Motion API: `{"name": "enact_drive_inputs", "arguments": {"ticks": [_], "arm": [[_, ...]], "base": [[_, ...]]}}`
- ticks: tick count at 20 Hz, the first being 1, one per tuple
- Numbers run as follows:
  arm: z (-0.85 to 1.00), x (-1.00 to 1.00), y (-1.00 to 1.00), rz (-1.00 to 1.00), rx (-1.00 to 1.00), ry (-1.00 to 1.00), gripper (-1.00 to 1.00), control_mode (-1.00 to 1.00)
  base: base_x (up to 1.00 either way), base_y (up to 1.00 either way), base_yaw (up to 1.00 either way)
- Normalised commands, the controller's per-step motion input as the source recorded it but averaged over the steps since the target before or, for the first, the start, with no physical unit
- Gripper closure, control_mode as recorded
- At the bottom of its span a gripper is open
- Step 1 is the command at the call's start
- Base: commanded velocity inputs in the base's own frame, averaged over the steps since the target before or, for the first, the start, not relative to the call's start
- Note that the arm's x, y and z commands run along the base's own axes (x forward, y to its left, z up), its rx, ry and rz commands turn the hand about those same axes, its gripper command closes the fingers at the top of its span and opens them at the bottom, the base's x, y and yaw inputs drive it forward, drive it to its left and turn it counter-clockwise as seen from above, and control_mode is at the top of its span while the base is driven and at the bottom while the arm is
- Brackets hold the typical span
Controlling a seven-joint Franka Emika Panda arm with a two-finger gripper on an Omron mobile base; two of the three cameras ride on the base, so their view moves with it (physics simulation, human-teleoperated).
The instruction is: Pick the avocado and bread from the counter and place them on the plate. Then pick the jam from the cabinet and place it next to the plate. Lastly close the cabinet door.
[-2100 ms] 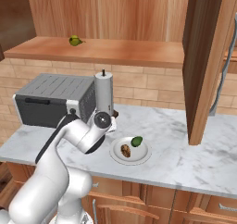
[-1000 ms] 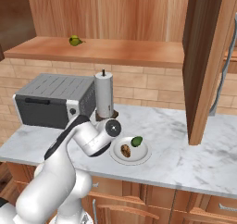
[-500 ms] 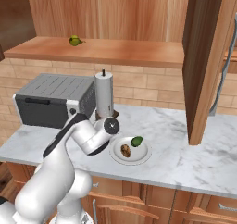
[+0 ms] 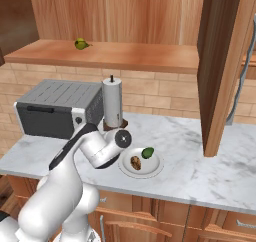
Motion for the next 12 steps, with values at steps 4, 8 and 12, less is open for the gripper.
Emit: {"name": "enact_drive_inputs", "arguments": {"ticks": [4, 8, 12], "arm": [[-0.01, 0.00, 0.00, 0.00, 0.01, 0.00, -1.00, -1.00], [0.00, 0.00, 0.00, 0.00, 0.00, 0.00, -1.00, -1.00], [0.07, 0.00, 0.02, -0.02, 0.00, 0.00, -1.00, -1.00]], "base": [[0.00, 0.00, 0.00], [0.00, 0.00, 0.00], [0.00, 0.00, 0.00]]}}
